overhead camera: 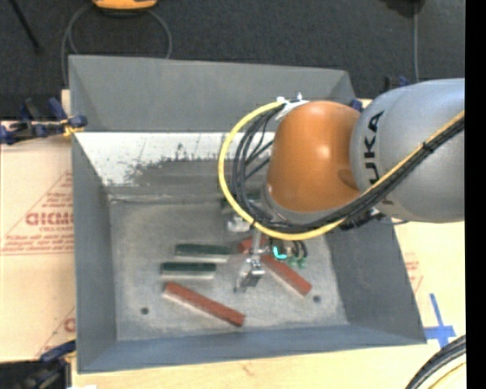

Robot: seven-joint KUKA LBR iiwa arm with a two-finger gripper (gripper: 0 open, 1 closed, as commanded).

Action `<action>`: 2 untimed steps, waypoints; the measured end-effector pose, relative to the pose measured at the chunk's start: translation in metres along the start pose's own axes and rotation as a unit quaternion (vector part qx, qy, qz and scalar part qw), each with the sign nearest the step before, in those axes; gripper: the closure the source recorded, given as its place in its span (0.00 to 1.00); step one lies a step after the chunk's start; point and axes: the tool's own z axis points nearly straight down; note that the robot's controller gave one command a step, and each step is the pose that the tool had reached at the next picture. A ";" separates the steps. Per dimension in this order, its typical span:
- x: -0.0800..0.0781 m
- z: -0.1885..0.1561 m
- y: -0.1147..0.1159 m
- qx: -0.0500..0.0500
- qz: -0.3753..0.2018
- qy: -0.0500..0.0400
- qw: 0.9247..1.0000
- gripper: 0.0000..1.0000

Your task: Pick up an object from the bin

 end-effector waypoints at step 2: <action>-0.058 0.095 0.020 0.001 -0.020 -0.005 1.000 1.00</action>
Offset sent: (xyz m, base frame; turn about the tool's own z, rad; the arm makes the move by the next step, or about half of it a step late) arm 0.0493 0.0213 -0.1122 -0.0434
